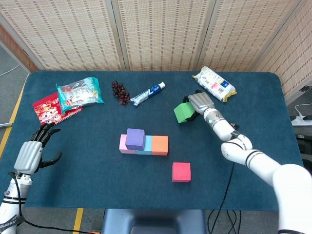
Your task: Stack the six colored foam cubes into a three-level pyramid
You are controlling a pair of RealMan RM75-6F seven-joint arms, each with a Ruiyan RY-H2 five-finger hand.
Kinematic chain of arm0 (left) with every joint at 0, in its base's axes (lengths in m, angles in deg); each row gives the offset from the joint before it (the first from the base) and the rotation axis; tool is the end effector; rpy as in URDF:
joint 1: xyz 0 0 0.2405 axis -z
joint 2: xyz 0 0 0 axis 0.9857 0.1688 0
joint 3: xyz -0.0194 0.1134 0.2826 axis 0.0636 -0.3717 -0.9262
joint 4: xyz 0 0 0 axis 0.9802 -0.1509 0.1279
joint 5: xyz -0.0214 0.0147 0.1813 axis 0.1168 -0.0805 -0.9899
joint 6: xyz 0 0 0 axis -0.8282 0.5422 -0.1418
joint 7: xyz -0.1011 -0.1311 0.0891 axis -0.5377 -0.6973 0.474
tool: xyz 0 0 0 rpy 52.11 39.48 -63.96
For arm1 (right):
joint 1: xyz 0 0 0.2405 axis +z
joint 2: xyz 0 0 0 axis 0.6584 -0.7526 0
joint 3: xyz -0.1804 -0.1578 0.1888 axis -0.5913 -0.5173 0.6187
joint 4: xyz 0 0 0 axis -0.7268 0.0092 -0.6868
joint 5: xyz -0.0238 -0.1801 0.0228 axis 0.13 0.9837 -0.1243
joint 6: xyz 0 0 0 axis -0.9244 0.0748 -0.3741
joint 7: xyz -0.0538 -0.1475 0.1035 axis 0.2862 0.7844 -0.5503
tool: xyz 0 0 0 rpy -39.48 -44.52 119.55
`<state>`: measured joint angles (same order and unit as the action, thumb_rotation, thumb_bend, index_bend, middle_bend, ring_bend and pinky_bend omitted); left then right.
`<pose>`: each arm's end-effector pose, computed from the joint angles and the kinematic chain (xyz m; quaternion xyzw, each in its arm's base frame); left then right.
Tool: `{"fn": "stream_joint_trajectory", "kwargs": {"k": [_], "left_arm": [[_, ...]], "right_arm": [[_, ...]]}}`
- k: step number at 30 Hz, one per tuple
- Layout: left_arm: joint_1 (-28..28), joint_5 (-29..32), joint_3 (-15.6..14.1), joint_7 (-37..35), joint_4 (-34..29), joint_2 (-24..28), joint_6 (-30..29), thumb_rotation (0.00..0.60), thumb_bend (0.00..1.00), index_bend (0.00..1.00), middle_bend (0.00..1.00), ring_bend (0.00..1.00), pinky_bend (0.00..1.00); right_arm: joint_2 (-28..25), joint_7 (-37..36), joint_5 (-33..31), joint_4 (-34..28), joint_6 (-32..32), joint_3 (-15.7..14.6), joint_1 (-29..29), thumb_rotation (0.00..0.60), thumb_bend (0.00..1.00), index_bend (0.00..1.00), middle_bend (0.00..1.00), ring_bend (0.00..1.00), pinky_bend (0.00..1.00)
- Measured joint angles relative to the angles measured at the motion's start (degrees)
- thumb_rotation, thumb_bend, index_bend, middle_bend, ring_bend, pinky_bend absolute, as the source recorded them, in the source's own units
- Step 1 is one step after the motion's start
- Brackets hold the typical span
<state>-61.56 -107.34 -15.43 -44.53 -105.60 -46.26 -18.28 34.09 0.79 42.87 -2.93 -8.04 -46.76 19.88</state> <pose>-0.3002 0.3126 0.1769 -0.6016 -0.4003 -0.4774 0.4999 -0.1672 -0.5556 0.0407 0.7539 -0.4188 0.2705 0.4279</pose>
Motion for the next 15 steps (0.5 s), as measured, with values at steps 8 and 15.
{"fn": "stream_joint_trajectory", "kwargs": {"k": [8, 15], "left_arm": [[-1.7, -2.8, -1.9, -0.8, 0.8, 0.1, -1.0, 0.6, 0.31, 0.21, 0.08, 0.03, 0.2], [-2.3, -4.3, -2.4, -2.7, 2.2, -0.5, -1.3, 0.6, 0.31, 0.21, 0.08, 0.03, 0.19]], "right_arm": [[-17.2, 13.4, -13.2, -29.3, 6.7, -5.6, -2.8, 0.6, 0.32, 0.67, 0.54, 0.36, 0.21], [-20.1, 30.0, -29.0, -39.9, 16.2, -14.3, -0.3, 0.6, 0.32, 0.66, 0.54, 0.36, 0.2]]}}
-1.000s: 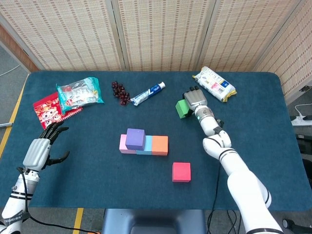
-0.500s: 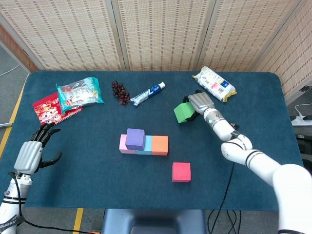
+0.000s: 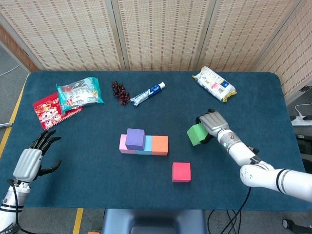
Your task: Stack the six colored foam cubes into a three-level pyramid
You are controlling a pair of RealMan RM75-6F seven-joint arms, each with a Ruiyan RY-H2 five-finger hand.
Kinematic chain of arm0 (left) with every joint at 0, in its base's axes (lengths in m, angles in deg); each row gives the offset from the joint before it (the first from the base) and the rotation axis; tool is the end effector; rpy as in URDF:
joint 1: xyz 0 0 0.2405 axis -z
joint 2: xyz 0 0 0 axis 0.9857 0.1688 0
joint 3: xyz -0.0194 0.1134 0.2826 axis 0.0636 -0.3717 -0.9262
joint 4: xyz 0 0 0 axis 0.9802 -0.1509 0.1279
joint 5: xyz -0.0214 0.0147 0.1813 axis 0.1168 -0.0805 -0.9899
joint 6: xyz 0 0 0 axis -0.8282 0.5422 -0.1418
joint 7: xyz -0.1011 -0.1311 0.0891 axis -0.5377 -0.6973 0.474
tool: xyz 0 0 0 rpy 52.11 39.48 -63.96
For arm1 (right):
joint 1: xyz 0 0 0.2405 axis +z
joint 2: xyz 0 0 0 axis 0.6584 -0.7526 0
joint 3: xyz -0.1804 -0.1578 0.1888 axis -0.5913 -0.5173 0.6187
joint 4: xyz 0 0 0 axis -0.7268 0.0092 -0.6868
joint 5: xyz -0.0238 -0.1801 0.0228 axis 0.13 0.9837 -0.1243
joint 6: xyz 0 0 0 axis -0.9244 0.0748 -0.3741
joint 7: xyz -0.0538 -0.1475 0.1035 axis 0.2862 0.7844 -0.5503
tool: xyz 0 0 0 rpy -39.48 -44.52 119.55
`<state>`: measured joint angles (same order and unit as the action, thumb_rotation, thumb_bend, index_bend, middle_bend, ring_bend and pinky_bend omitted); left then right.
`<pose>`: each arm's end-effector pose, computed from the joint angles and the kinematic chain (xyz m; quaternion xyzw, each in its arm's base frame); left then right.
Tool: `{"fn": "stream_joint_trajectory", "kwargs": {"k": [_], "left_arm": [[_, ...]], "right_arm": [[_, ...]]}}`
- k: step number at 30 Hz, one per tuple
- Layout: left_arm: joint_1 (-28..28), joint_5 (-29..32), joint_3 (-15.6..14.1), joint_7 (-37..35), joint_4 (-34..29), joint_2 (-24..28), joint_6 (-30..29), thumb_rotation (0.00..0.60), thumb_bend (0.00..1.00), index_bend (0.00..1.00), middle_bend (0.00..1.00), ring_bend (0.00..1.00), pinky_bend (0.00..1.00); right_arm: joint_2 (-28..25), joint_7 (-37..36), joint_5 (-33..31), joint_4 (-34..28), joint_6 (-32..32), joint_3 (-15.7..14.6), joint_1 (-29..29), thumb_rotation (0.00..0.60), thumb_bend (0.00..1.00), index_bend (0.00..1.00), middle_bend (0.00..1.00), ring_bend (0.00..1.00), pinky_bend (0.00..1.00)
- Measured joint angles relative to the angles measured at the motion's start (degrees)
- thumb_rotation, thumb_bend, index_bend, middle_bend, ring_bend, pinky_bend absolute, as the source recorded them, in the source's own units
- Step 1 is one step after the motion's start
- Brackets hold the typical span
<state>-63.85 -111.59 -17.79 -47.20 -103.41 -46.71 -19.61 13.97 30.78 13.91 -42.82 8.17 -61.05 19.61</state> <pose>-0.3099 0.2926 0.1687 -0.6162 -0.4044 -0.4721 0.4837 -0.1836 -0.4618 0.0943 0.7824 -0.4018 0.1822 0.4395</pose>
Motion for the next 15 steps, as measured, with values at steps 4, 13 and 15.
{"fn": "stream_joint_trajectory", "kwargs": {"k": [4, 13, 15], "left_arm": [[-0.1, -0.2, 0.0, -0.9, 0.8, -0.4, 0.0, 0.6, 0.31, 0.21, 0.08, 0.03, 0.19], [-0.3, -0.4, 0.1, -3.1, 2.7, -1.5, 0.7, 0.6, 0.31, 0.21, 0.08, 0.03, 0.19], [-0.3, -0.5, 0.1, -3.4, 3.0, -1.7, 0.8, 0.6, 0.31, 0.21, 0.07, 0.02, 0.19]], "right_arm": [[2.1, 6.2, -8.0, -3.1, 6.8, -2.9, 2.0, 0.6, 0.32, 0.64, 0.54, 0.34, 0.18], [10.1, 11.5, -15.5, -1.9, 13.2, -3.8, 3.3, 0.6, 0.32, 0.36, 0.46, 0.23, 0.14], [10.4, 11.5, -15.6, -1.7, 12.7, -3.7, 3.2, 0.6, 0.32, 0.2, 0.36, 0.15, 0.11]]}}
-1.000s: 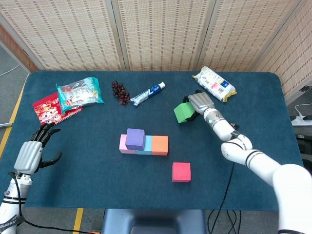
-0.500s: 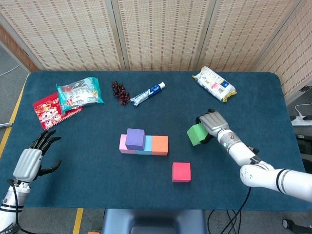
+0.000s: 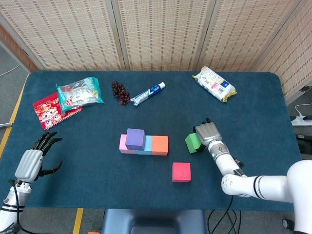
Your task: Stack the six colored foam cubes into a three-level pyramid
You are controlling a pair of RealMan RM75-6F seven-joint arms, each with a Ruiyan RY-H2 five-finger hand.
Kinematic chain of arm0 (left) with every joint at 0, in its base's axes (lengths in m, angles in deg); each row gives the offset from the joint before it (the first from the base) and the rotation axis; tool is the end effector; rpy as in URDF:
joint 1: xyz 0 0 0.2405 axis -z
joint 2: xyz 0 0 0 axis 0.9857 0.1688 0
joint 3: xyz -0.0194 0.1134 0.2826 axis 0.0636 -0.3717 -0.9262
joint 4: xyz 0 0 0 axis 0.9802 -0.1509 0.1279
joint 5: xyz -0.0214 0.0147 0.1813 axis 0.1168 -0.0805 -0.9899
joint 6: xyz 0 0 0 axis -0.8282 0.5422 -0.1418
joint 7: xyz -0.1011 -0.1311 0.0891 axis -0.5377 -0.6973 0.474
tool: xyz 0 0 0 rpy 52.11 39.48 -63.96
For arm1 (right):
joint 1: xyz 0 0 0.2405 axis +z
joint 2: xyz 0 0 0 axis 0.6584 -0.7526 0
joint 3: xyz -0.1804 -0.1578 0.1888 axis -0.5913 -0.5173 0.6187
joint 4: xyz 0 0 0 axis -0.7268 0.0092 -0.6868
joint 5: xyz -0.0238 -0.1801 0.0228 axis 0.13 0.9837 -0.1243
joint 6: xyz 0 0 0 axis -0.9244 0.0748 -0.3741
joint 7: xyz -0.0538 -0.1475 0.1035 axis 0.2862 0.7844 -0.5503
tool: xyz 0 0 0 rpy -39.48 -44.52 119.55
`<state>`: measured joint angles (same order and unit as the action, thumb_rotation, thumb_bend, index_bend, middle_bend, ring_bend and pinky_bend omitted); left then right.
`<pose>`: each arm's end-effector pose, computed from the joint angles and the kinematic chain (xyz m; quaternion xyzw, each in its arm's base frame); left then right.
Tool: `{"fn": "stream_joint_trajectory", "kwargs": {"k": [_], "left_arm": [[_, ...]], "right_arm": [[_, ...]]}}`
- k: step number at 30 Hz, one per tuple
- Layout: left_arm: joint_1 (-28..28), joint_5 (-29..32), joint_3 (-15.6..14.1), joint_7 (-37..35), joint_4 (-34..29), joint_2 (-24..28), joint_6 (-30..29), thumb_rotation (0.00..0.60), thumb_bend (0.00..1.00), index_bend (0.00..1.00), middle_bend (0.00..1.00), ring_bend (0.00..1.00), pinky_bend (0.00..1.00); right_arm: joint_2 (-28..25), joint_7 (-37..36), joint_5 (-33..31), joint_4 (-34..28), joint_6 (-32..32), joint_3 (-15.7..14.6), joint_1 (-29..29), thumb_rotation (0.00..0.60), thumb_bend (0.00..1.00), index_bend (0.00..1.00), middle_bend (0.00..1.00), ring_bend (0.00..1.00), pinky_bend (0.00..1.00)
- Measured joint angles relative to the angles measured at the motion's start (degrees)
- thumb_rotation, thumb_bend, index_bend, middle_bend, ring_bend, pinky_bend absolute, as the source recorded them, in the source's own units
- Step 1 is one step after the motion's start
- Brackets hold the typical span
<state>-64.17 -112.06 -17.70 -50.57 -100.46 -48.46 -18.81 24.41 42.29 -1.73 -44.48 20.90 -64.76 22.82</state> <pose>-0.3183 0.2928 0.1593 -0.6104 -0.4202 -0.4761 0.4736 -0.1880 -0.4495 0.0366 0.7649 -0.4166 0.1439 0.4697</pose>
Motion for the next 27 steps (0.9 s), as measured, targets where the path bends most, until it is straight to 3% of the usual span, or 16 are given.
{"fn": "stream_joint_trajectory", "kwargs": {"k": [1, 3, 6, 11, 19, 27], "left_arm": [[0.0, 0.0, 0.0, -0.1, 0.1, -0.1, 0.0, 0.6, 0.31, 0.21, 0.07, 0.02, 0.19], [-0.1, -0.1, 0.1, -0.1, 0.1, -0.1, -0.1, 0.6, 0.31, 0.21, 0.07, 0.02, 0.19], [-0.2, -0.1, 0.2, -0.1, 0.0, -0.2, -0.2, 0.6, 0.31, 0.2, 0.07, 0.02, 0.19], [-0.3, -0.1, 0.4, 0.4, -0.7, 0.1, -0.4, 0.6, 0.31, 0.2, 0.07, 0.02, 0.19], [-0.9, 0.1, 0.5, 1.9, -3.1, 0.9, -0.7, 0.6, 0.31, 0.2, 0.07, 0.02, 0.19], [-1.6, 0.6, 0.4, 3.2, -5.4, 1.9, -0.7, 0.6, 0.31, 0.19, 0.06, 0.01, 0.18]], "right_arm": [[0.0, -0.2, 0.1, 0.1, -0.6, 0.1, -0.2, 0.6, 0.31, 0.1, 0.3, 0.11, 0.09], [-0.1, -0.6, 0.5, 0.1, -1.6, 0.1, -0.4, 0.6, 0.29, 0.02, 0.22, 0.05, 0.07], [-0.7, -1.8, 1.7, 0.1, -3.5, 0.2, -1.1, 0.6, 0.25, 0.0, 0.15, 0.01, 0.04], [-1.9, -4.7, 6.9, 0.4, -5.4, 0.5, -2.9, 0.6, 0.21, 0.0, 0.14, 0.0, 0.01], [-3.4, -11.4, 24.7, 4.4, -8.8, 1.0, -6.6, 0.6, 0.17, 0.19, 0.14, 0.0, 0.0], [-2.4, -23.6, 46.1, 12.9, -10.8, 1.5, -9.9, 0.6, 0.16, 0.24, 0.14, 0.0, 0.0]]}}
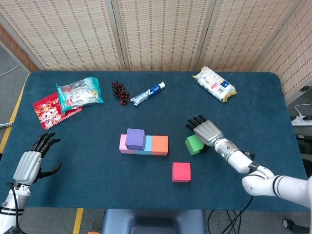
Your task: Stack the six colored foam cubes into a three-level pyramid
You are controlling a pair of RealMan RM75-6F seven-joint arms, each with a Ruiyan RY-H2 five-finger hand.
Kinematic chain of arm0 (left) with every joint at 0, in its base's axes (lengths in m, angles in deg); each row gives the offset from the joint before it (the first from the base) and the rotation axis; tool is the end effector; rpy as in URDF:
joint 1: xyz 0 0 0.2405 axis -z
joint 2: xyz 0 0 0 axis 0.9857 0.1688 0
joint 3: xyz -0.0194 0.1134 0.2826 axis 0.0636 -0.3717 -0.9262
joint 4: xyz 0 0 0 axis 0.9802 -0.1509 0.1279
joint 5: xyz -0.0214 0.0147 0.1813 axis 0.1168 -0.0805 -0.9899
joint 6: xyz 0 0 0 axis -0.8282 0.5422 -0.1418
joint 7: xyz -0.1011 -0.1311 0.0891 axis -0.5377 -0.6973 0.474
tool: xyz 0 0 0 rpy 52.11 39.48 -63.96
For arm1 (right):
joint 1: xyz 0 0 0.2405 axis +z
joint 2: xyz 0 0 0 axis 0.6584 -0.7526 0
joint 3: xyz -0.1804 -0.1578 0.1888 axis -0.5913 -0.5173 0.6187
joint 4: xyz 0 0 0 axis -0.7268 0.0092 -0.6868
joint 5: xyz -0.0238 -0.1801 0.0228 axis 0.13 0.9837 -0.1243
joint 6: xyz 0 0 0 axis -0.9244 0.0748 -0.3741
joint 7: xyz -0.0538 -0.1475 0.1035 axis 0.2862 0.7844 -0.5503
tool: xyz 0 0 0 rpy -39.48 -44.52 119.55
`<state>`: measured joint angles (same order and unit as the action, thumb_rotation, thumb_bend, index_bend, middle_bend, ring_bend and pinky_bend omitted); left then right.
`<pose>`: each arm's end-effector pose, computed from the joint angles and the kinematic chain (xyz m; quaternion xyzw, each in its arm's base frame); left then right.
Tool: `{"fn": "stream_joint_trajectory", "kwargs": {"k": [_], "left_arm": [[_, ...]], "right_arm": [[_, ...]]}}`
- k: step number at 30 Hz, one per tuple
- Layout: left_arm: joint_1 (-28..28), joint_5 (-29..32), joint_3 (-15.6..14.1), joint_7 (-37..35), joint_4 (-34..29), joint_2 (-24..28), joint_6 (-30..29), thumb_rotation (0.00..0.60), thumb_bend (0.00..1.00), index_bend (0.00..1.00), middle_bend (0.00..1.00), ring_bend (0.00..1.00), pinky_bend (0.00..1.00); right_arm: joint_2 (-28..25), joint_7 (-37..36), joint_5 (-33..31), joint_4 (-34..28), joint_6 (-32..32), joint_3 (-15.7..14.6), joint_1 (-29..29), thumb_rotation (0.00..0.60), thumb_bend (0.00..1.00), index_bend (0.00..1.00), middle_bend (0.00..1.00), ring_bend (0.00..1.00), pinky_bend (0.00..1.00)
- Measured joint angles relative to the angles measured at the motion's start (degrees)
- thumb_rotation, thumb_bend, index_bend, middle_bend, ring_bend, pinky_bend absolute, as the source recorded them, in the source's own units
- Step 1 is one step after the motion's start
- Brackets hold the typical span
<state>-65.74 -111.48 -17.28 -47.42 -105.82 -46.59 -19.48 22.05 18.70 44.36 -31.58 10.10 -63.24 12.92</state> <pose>-0.3112 0.2820 0.1668 -0.6005 -0.4257 -0.4769 0.4803 -0.2058 -0.4462 0.0466 0.8469 -0.2956 0.1977 0.3952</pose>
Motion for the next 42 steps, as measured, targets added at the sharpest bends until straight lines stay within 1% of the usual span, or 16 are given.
{"fn": "stream_joint_trajectory", "kwargs": {"k": [4, 7, 12, 14, 17, 21, 22, 24, 27, 30, 33, 36, 37, 39, 42], "left_arm": [[-0.3, 0.3, -0.1, -0.2, -0.7, 0.6, 0.1, 0.6, 0.31, 0.19, 0.05, 0.01, 0.18], [-0.6, 0.4, -0.1, -0.3, -1.0, 0.7, 0.2, 0.6, 0.31, 0.19, 0.05, 0.01, 0.18], [-0.6, 0.6, 0.0, -0.5, -1.1, 0.7, 0.5, 0.6, 0.31, 0.19, 0.05, 0.01, 0.18], [-0.7, 0.6, 0.0, -0.6, -1.2, 0.7, 0.6, 0.6, 0.31, 0.19, 0.05, 0.01, 0.18], [-0.7, 0.6, 0.0, -0.9, -1.2, 0.7, 0.7, 0.6, 0.31, 0.19, 0.05, 0.01, 0.18], [-0.7, 0.6, 0.1, -1.2, -1.0, 0.5, 0.9, 0.6, 0.31, 0.19, 0.05, 0.0, 0.18], [-0.8, 0.6, 0.1, -1.2, -1.0, 0.6, 0.9, 0.6, 0.31, 0.19, 0.05, 0.0, 0.18], [-0.8, 0.5, 0.1, -1.1, -0.9, 0.6, 0.8, 0.6, 0.31, 0.19, 0.05, 0.0, 0.18], [-0.8, 0.4, 0.2, -0.6, -0.7, 0.6, 0.8, 0.6, 0.31, 0.19, 0.05, 0.0, 0.18], [-0.8, 0.2, 0.1, 0.1, -0.4, 0.6, 0.8, 0.6, 0.31, 0.19, 0.05, 0.0, 0.18], [-0.8, -0.2, 0.1, 0.2, 0.0, 0.4, 0.7, 0.6, 0.31, 0.19, 0.05, 0.0, 0.18], [-0.8, -0.5, 0.1, 0.0, 0.4, 0.2, 0.4, 0.6, 0.31, 0.19, 0.05, 0.01, 0.18], [-0.8, -0.7, 0.1, 0.0, 0.5, 0.2, 0.3, 0.6, 0.31, 0.19, 0.05, 0.0, 0.18], [-0.9, -1.1, 0.0, -0.4, 0.8, 0.1, 0.0, 0.6, 0.31, 0.19, 0.05, 0.0, 0.18], [-1.0, -1.4, -0.1, -1.0, 1.4, 0.1, -0.3, 0.6, 0.31, 0.19, 0.05, 0.0, 0.18]], "right_arm": [[1.3, -7.7, 9.5, 5.4, -0.2, -0.4, -1.2, 0.6, 0.15, 0.29, 0.15, 0.0, 0.0], [2.1, -12.0, 14.4, 8.5, 0.3, -0.9, -1.9, 0.6, 0.15, 0.3, 0.16, 0.0, 0.0], [2.8, -17.3, 19.2, 10.9, 2.4, -1.6, -2.7, 0.6, 0.15, 0.3, 0.17, 0.0, 0.0], [3.0, -18.9, 20.6, 11.6, 3.1, -1.9, -2.9, 0.6, 0.15, 0.32, 0.17, 0.0, 0.0], [3.2, -20.1, 22.0, 12.8, 4.0, -2.2, -3.3, 0.6, 0.15, 0.38, 0.18, 0.0, 0.0], [4.3, -19.7, 22.1, 14.5, 5.2, -1.8, -4.2, 0.6, 0.15, 0.56, 0.23, 0.04, 0.0], [4.5, -19.5, 21.6, 14.7, 5.6, -1.4, -4.5, 0.6, 0.15, 0.6, 0.26, 0.06, 0.01], [4.4, -19.1, 20.7, 14.2, 6.0, -0.8, -4.9, 0.6, 0.15, 0.65, 0.3, 0.09, 0.01], [3.3, -18.4, 19.1, 11.3, 6.3, 0.3, -5.3, 0.6, 0.16, 0.68, 0.35, 0.14, 0.03], [0.7, -17.0, 16.7, 5.9, 6.3, 1.7, -5.7, 0.6, 0.16, 0.69, 0.41, 0.19, 0.05], [-2.9, -14.4, 13.0, -1.3, 5.9, 3.4, -5.7, 0.6, 0.16, 0.7, 0.45, 0.24, 0.06], [-6.5, -10.4, 7.1, -9.1, 4.8, 5.2, -5.1, 0.6, 0.16, 0.7, 0.48, 0.27, 0.06], [-7.7, -8.5, 4.2, -11.5, 4.3, 5.9, -4.7, 0.6, 0.16, 0.71, 0.49, 0.29, 0.06], [-9.2, -5.6, -0.6, -14.3, 3.5, 6.7, -3.7, 0.6, 0.16, 0.71, 0.5, 0.3, 0.06], [-10.6, 0.0, -9.3, -17.8, 2.7, 7.5, -1.2, 0.6, 0.16, 0.71, 0.5, 0.31, 0.06]]}}
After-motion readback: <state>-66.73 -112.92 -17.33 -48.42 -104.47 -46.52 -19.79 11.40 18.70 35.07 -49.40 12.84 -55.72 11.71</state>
